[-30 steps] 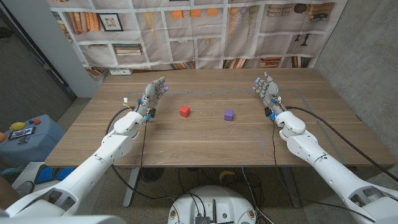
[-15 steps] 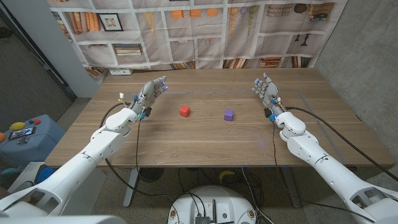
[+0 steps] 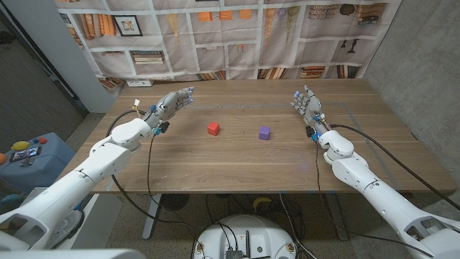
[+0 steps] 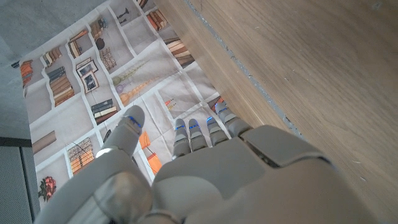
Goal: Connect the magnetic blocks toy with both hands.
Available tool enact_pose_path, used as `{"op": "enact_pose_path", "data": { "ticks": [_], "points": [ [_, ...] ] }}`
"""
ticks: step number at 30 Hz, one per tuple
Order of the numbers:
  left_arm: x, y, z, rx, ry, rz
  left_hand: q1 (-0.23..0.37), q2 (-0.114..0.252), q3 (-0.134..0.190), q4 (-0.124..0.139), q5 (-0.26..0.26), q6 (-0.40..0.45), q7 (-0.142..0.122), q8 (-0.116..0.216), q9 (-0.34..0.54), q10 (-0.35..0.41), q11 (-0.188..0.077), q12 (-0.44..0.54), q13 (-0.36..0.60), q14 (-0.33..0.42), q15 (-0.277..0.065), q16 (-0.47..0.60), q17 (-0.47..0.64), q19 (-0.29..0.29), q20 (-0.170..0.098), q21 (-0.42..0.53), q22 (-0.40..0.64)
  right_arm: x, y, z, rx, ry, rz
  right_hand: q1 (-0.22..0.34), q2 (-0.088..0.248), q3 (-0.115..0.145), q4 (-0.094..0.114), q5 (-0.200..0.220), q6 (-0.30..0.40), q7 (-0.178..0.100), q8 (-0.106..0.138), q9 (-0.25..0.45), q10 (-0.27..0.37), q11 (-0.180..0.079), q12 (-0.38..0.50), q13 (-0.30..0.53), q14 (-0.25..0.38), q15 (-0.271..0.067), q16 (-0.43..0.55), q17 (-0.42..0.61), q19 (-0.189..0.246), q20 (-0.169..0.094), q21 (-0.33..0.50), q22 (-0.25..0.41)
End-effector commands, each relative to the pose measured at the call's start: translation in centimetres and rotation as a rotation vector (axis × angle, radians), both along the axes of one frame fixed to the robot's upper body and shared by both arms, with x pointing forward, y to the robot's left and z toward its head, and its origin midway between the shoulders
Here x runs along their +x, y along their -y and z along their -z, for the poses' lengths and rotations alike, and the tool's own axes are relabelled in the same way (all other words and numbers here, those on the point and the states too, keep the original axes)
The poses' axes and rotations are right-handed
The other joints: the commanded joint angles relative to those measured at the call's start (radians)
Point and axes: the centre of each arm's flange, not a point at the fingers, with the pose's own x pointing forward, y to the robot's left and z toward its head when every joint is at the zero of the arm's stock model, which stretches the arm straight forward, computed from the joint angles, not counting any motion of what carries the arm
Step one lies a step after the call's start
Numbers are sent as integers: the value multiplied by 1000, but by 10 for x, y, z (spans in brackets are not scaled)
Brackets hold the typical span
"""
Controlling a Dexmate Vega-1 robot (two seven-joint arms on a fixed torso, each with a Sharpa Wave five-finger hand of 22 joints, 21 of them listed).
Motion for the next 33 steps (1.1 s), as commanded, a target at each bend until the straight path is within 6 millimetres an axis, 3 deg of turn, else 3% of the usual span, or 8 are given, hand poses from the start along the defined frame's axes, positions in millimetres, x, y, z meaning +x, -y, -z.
{"op": "enact_pose_path", "data": {
  "ticks": [1,13,21,33],
  "points": [
    [-14,-5,-22,209,5,-48,29,-5,6,-6,6,8,-11,8,4,1,-16,4,6,5,-21,0,6,12,-21,-4,2,-2,0,3,1,12,-9,12,37,0,-3,4,4,-9,4,3,1,-8,9,0,5,-3,5,1,2,-5,7,4],
    [-15,-10,-46,446,-5,-85,85,-27,23,-5,13,14,-28,10,5,12,-31,4,7,4,-38,-1,6,14,-11,-7,1,-6,0,6,3,14,-2,17,41,1,-4,5,9,-10,5,3,2,-10,10,-1,5,-6,6,-2,6,-11,8,3],
    [-7,3,-52,615,14,-111,139,-50,40,-6,18,-6,-64,3,6,22,-60,3,8,7,-60,-1,7,22,-29,-8,1,-5,-1,6,8,22,-1,19,42,1,-5,6,10,-12,5,2,2,-11,10,-2,7,-7,7,-4,7,-11,8,3],
    [-7,22,-66,818,33,-121,181,-80,47,-5,19,-15,-69,5,6,16,-65,-4,8,-33,-66,-11,7,12,-25,-12,1,-6,3,10,16,22,7,20,43,0,-5,6,10,-18,5,2,3,-12,10,-2,7,-7,8,-6,9,-11,9,3]
  ]
}}
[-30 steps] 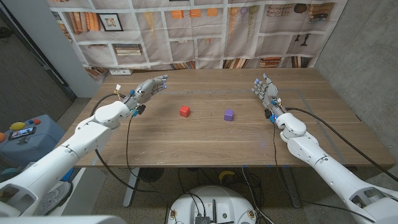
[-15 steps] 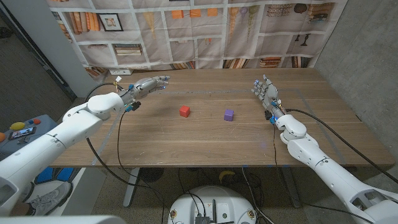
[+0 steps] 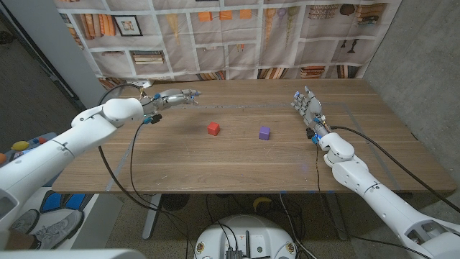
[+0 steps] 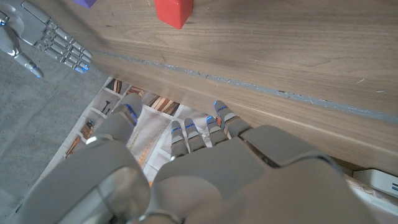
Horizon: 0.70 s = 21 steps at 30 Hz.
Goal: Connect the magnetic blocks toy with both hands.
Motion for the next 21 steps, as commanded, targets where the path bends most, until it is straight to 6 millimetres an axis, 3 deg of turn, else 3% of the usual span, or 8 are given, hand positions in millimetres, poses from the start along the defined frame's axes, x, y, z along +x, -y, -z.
{"op": "enact_pose_path", "data": {
  "ticks": [1,21],
  "points": [
    [-1,18,-16,226,14,-24,21,-6,9,-3,3,-2,-4,5,1,0,-10,-5,4,-18,-64,-5,3,-1,-22,-6,1,0,3,4,7,-1,6,1,48,0,-5,6,3,-11,5,2,3,-4,10,3,3,-4,8,3,6,-7,5,3],
    [-9,46,-10,479,47,-100,87,-52,14,0,-3,-31,-11,1,1,-15,-22,-12,5,-55,-37,-2,4,-39,-3,-10,3,3,8,1,3,-7,2,4,51,0,-4,7,4,-15,5,2,5,-8,11,2,6,-1,10,-1,8,-2,6,3]
  ]
}}
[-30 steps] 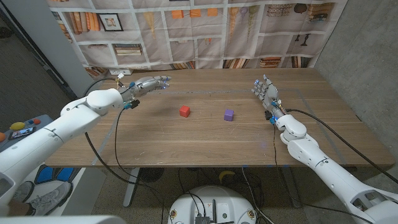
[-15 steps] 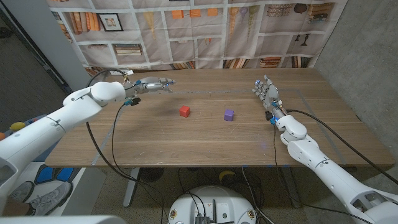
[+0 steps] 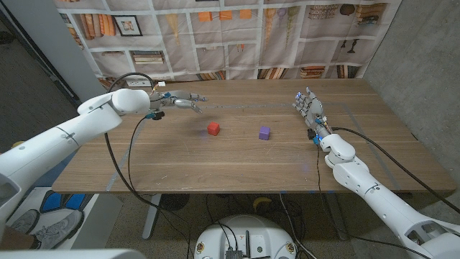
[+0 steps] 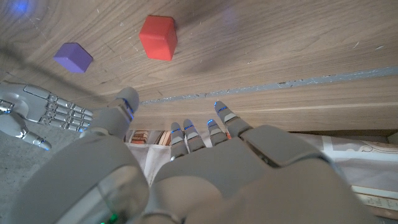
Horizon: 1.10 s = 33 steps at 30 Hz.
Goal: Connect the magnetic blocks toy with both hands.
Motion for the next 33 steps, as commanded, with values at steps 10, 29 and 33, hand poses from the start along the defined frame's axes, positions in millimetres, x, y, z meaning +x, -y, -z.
{"op": "enact_pose_path", "data": {
  "ticks": [10,29,33],
  "points": [
    [-3,32,2,211,46,-86,68,-12,18,4,6,-25,14,1,2,-17,6,-3,5,-25,-18,0,4,-66,19,-10,3,3,4,0,-1,-7,-8,-1,35,-1,-4,7,3,-8,4,2,5,-8,4,2,6,-1,10,-3,9,-1,6,4],
    [7,58,6,366,62,-133,142,-30,26,4,16,18,16,20,2,24,-8,14,5,14,-25,14,4,-95,29,1,2,1,9,2,11,-9,2,-2,36,-2,-2,7,8,-15,5,2,7,-9,5,2,10,1,12,-6,12,1,6,4],
    [9,64,7,389,82,-140,149,-35,25,4,15,18,16,19,2,26,-11,14,5,18,-25,13,4,-98,30,0,2,1,9,2,12,-8,0,-2,39,-1,-1,8,8,-16,5,2,7,-9,5,2,10,1,13,-6,12,1,6,4]
  ]
}}
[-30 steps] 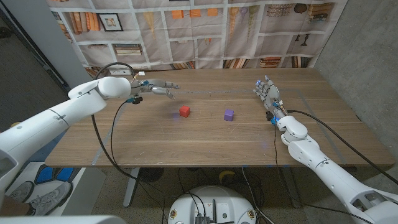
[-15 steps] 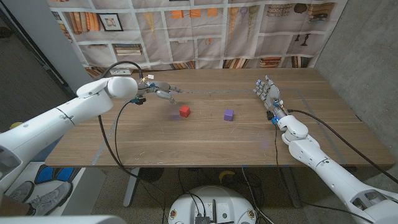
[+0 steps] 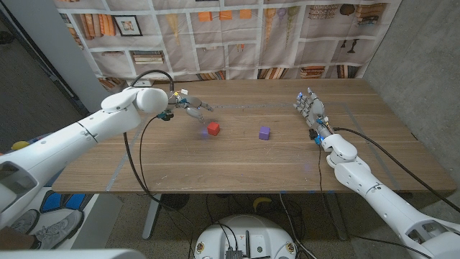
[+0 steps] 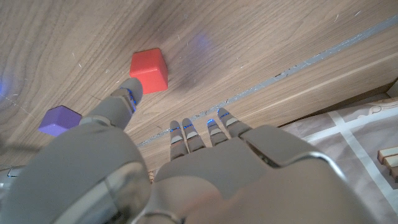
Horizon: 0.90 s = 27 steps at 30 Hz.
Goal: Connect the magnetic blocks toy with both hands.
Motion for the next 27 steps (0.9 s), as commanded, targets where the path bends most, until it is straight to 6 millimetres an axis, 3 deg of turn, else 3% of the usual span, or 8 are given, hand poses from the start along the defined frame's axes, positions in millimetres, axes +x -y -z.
{"op": "enact_pose_path", "data": {
  "ticks": [1,20,27],
  "points": [
    [5,19,4,85,38,-21,18,-6,4,0,6,5,0,8,2,7,-4,5,5,13,-28,8,4,2,-1,4,2,-1,2,0,7,1,3,-2,41,-1,0,8,3,-11,5,2,2,-4,5,2,4,4,5,3,9,-4,6,4],
    [6,34,24,190,84,-56,48,-27,-3,1,4,-19,0,-2,2,-11,-9,-5,6,17,-28,4,4,0,8,5,2,1,7,0,24,5,13,-2,43,-1,3,8,4,-13,5,2,3,-5,5,2,4,4,6,1,12,-2,6,4],
    [7,39,31,197,105,-59,67,-40,-9,2,0,-10,0,2,2,13,-14,4,8,43,-49,11,5,5,14,8,3,1,9,0,27,6,15,-2,43,-2,4,9,5,-14,5,2,4,-6,5,2,5,5,6,0,14,-1,7,4]
  ]
}}
